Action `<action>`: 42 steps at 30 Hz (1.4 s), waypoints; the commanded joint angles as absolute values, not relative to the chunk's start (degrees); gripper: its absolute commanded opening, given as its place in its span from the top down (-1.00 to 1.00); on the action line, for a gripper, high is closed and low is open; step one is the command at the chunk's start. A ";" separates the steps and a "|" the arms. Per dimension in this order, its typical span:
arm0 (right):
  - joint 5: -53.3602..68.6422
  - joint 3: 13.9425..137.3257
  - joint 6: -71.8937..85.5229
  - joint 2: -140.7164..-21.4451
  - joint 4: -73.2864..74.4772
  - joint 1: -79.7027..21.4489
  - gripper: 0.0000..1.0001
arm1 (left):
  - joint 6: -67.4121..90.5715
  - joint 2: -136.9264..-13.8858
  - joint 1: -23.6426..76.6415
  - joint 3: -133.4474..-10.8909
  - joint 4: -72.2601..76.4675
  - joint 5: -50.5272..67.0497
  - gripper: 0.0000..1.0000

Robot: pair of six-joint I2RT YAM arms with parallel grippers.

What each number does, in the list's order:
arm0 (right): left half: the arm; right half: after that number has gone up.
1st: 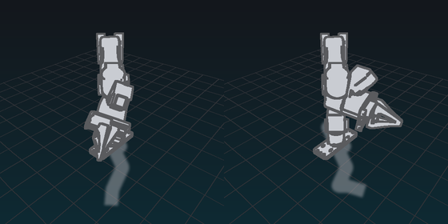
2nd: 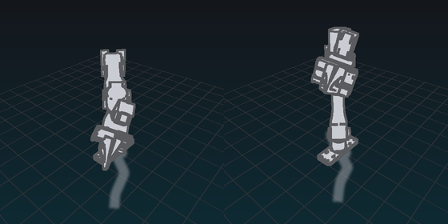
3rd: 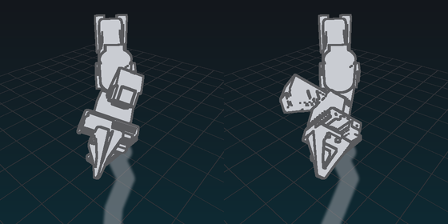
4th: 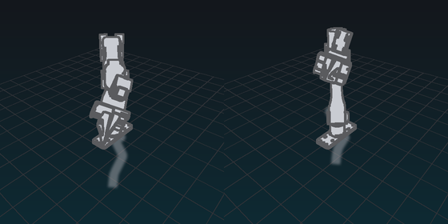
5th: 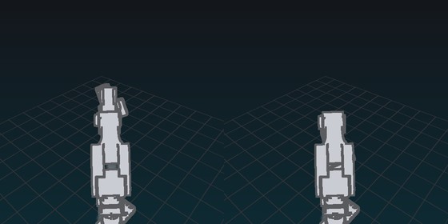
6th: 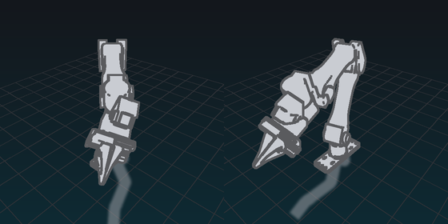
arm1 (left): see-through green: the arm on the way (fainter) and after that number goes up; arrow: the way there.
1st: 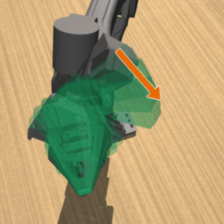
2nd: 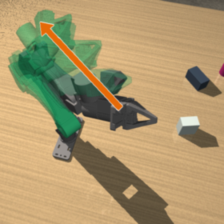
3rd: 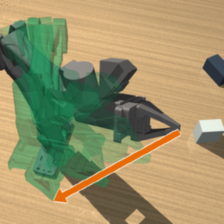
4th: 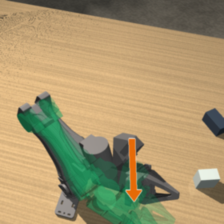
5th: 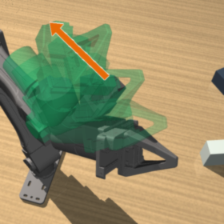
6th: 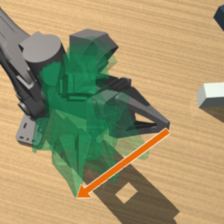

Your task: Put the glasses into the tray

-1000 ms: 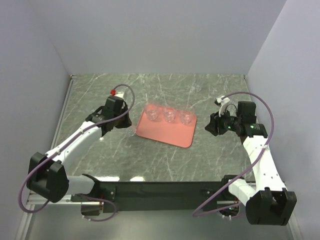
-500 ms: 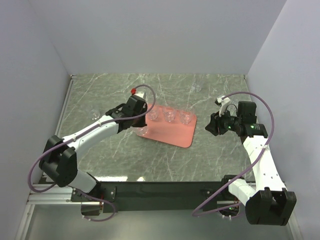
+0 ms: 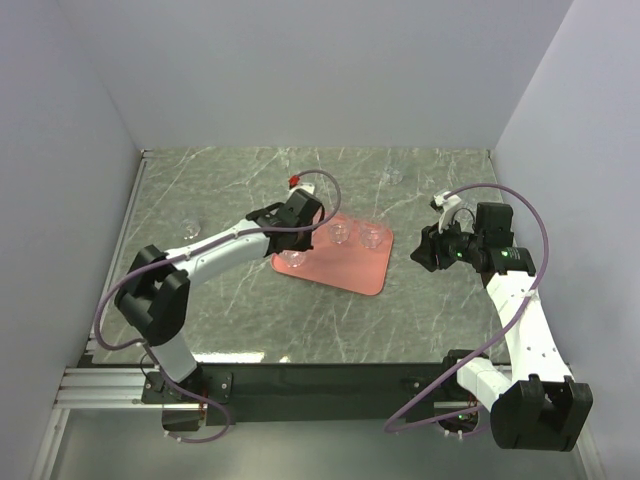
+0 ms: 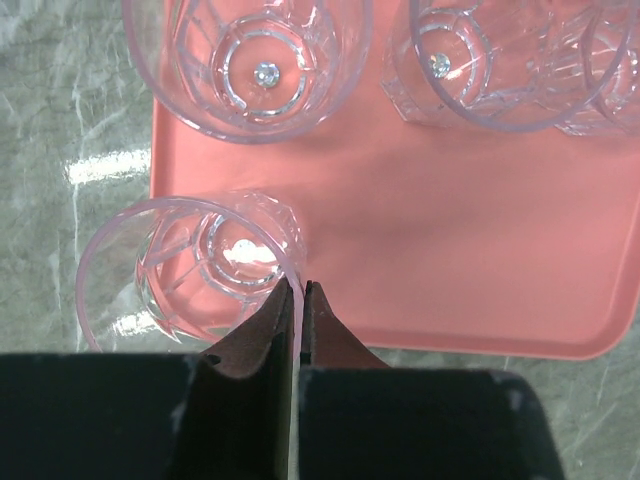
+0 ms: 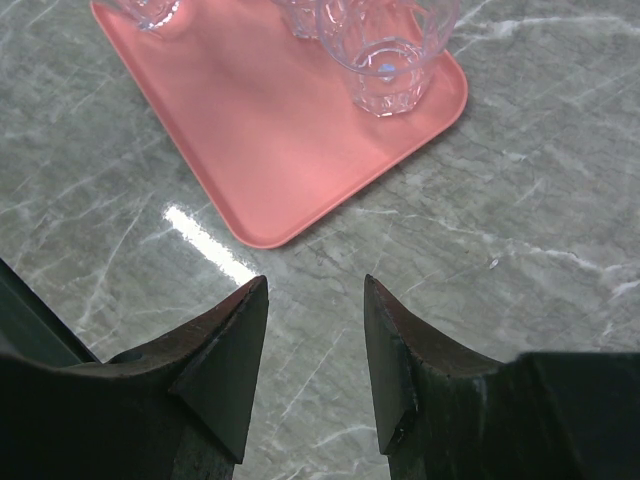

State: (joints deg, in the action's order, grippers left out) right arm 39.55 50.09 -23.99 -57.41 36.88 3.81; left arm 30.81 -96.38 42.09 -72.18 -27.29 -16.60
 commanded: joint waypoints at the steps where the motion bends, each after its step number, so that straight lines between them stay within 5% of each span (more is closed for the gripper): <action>1: 40.25 49.39 -24.96 -56.34 35.95 4.48 -0.01 | 29.80 -97.73 43.15 -76.55 -27.24 -21.00 0.95; 19: 39.82 49.31 -25.22 -56.08 35.86 5.97 -0.01 | 28.13 -95.46 45.35 -77.52 -27.60 -22.41 -0.25; 33: 31.65 52.03 -21.97 -61.08 32.70 6.42 -0.01 | 20.48 -74.72 44.74 -67.60 -27.77 -30.76 -0.86; 42: 20.31 60.55 -16.70 -70.21 31.64 6.42 -0.01 | 17.93 -61.44 41.14 -56.80 -24.70 -36.47 -0.99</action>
